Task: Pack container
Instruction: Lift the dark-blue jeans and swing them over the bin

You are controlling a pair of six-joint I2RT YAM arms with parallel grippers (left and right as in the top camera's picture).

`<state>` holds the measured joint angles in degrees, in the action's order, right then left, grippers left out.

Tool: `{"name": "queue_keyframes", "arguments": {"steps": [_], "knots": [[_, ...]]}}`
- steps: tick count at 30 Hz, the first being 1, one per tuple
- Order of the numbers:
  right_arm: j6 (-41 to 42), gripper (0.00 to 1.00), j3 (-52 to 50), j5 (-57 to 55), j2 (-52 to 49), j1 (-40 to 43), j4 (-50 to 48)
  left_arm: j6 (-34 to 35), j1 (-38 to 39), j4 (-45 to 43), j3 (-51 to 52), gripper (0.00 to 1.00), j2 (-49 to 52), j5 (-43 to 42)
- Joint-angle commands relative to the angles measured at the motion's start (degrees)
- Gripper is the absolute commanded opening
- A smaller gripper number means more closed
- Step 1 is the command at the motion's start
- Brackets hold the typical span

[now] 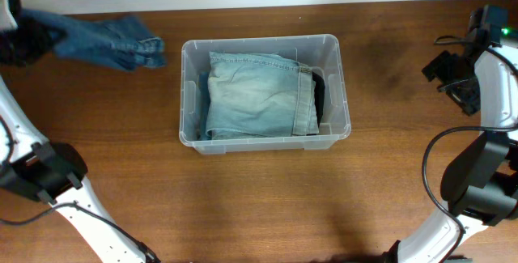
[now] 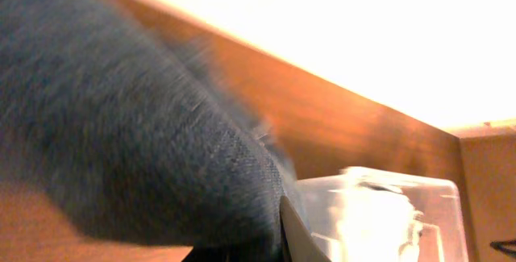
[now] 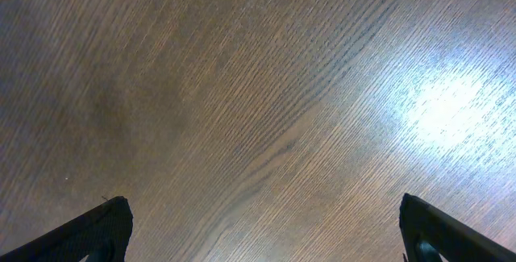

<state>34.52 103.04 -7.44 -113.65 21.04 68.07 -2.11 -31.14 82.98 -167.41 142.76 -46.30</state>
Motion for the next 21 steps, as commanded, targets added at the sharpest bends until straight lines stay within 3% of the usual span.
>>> {"name": "queue_keyframes", "arguments": {"steps": [1, 12, 21], "knots": [[0.5, 0.98, 0.0, -0.7, -0.3, 0.4, 0.0, 0.0, 2.3, -0.6, -2.8, 0.01, -10.2, -5.0], [0.5, 0.98, 0.0, -0.7, -0.3, 0.4, 0.0, 0.0, 15.4, -0.6, -2.8, 0.01, -23.0, -5.0], [0.5, 0.98, 0.0, -0.7, -0.3, 0.4, 0.0, -0.1, 30.9, -0.2, -2.4, 0.01, -25.1, -3.8]]}}
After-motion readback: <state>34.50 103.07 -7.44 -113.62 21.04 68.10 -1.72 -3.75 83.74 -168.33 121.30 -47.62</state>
